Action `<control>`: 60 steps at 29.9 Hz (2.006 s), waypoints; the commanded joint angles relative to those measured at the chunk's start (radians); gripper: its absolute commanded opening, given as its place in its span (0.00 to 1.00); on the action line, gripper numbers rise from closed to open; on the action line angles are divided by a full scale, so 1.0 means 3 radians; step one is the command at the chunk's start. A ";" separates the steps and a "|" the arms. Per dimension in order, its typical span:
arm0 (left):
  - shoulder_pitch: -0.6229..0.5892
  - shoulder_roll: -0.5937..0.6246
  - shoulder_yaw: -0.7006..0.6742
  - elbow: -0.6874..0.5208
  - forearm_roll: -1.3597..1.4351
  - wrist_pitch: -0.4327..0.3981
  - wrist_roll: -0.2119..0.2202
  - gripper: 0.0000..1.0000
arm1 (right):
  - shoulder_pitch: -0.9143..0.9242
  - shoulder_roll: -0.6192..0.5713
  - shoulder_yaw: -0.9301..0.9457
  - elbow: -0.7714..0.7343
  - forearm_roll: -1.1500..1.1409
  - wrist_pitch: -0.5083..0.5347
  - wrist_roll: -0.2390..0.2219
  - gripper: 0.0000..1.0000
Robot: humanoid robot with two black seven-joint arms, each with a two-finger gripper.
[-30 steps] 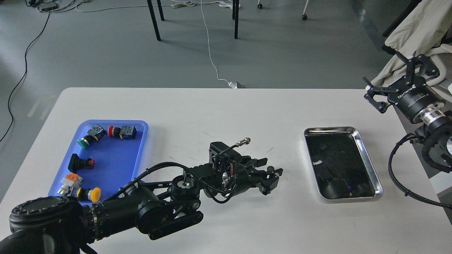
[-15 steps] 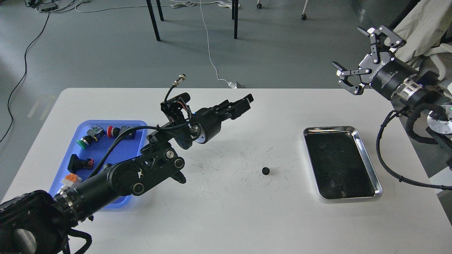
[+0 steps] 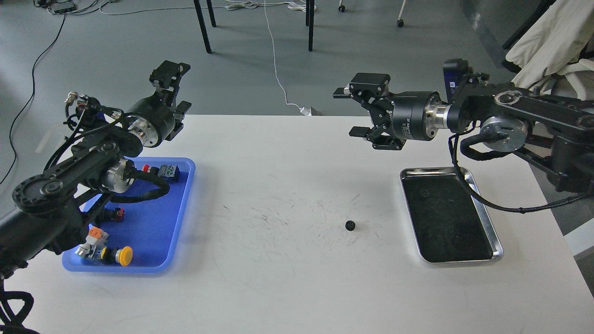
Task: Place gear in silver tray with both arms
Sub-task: 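Reach the right gripper down to the second gear and grasp it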
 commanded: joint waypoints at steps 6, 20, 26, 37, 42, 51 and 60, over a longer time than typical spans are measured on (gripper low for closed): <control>0.0132 0.0136 -0.0031 0.0021 -0.0557 -0.0098 0.0022 0.98 | 0.0375 0.1007 -0.1196 -0.0074 -0.0621 -0.0111 -0.0148 0.95; 0.0193 0.0131 -0.0138 0.0006 -0.0552 -0.0027 -0.0004 0.98 | 0.0457 0.1289 -0.1795 -0.0104 -0.0872 -0.0116 -0.0265 0.93; 0.0193 0.0110 -0.0138 0.0006 -0.0537 -0.0027 -0.0009 0.98 | 0.0411 0.1294 -0.1806 -0.0105 -0.0872 -0.0091 -0.0265 0.92; 0.0193 0.0131 -0.0148 0.0006 -0.0532 -0.0022 -0.0009 0.98 | 0.0370 0.1376 -0.1913 -0.0207 -0.0872 -0.0055 -0.0270 0.74; 0.0193 0.0136 -0.0169 0.0006 -0.0532 -0.0022 -0.0009 0.98 | 0.0380 0.1397 -0.1923 -0.0212 -0.0877 0.0078 -0.0270 0.53; 0.0198 0.0141 -0.0169 0.0006 -0.0532 0.0014 -0.0014 0.98 | 0.0400 0.1391 -0.1923 -0.0253 -0.1041 0.0170 -0.0265 0.02; 0.0193 0.0146 -0.0169 0.0006 -0.0532 0.0024 -0.0035 0.98 | 0.0441 0.1310 -0.1877 -0.0278 -0.1036 0.0201 -0.0245 0.02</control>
